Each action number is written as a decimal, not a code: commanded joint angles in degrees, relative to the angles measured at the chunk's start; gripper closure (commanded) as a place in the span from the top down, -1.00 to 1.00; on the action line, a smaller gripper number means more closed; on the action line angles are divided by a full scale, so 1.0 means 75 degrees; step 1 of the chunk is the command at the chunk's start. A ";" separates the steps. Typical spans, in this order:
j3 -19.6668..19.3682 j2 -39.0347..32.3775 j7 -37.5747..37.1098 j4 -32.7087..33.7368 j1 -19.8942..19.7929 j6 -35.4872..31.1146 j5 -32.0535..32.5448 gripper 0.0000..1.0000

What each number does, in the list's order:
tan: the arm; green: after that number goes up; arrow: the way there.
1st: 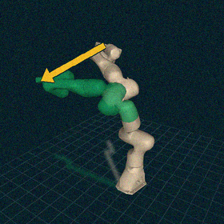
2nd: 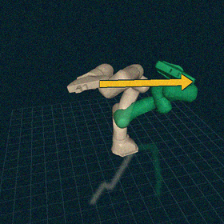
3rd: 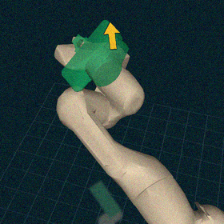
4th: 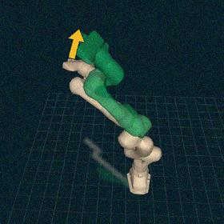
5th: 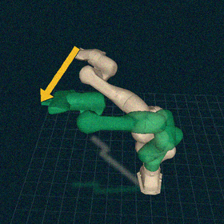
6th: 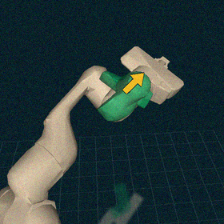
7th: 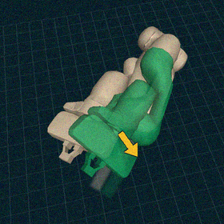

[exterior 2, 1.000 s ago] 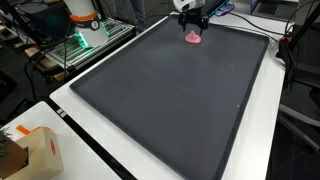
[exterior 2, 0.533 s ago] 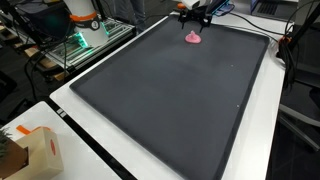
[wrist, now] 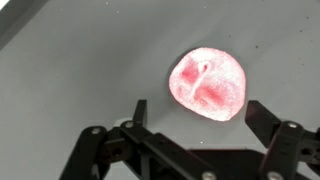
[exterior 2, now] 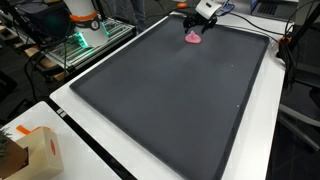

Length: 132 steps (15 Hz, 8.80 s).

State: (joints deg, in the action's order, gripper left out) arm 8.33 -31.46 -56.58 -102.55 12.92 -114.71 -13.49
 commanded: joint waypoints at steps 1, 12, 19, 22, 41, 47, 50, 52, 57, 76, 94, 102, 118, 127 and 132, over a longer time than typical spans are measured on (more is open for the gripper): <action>-0.0074 -0.0778 0.1001 0.0976 0.0170 0.0340 0.0345 1.00; -0.0136 -0.1710 0.3540 0.2534 0.0951 0.1042 0.1168 1.00; -0.0072 -0.1842 0.4939 0.2911 0.1581 0.1394 0.2282 1.00; -0.0029 -0.1884 0.5497 0.2950 0.1795 0.1499 0.2715 1.00; 0.0177 -0.2028 0.7839 0.3004 0.2831 0.2133 0.4857 1.00; 0.0188 -0.2143 0.8213 0.3115 0.2876 0.2231 0.5040 1.00; 0.0171 -0.2193 0.8263 0.3172 0.2880 0.2261 0.5088 1.00; 0.0165 -0.2214 0.8227 0.3201 0.2858 0.2268 0.5059 1.00; 0.0147 -0.2312 0.8117 0.3373 0.2745 0.2274 0.4891 1.00; -0.0186 -0.2684 0.4857 0.4324 0.1219 0.2313 0.1967 1.00; -0.0709 -0.0541 0.1389 0.0564 -0.0274 -0.0045 -0.1074 1.00; -0.0492 0.0826 0.1187 -0.2087 -0.0814 -0.1674 -0.3580 1.00; -0.0464 0.1566 0.1683 -0.3595 -0.0605 -0.2778 -0.6440 1.00; -0.0433 0.1923 0.1594 -0.3507 -0.0222 -0.2763 -0.5461 1.00; -0.0413 0.2119 0.1349 -0.3157 0.0091 -0.2430 -0.3259 1.00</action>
State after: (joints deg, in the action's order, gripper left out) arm 5.36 -17.02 -44.95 -126.91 12.28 -134.24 -46.15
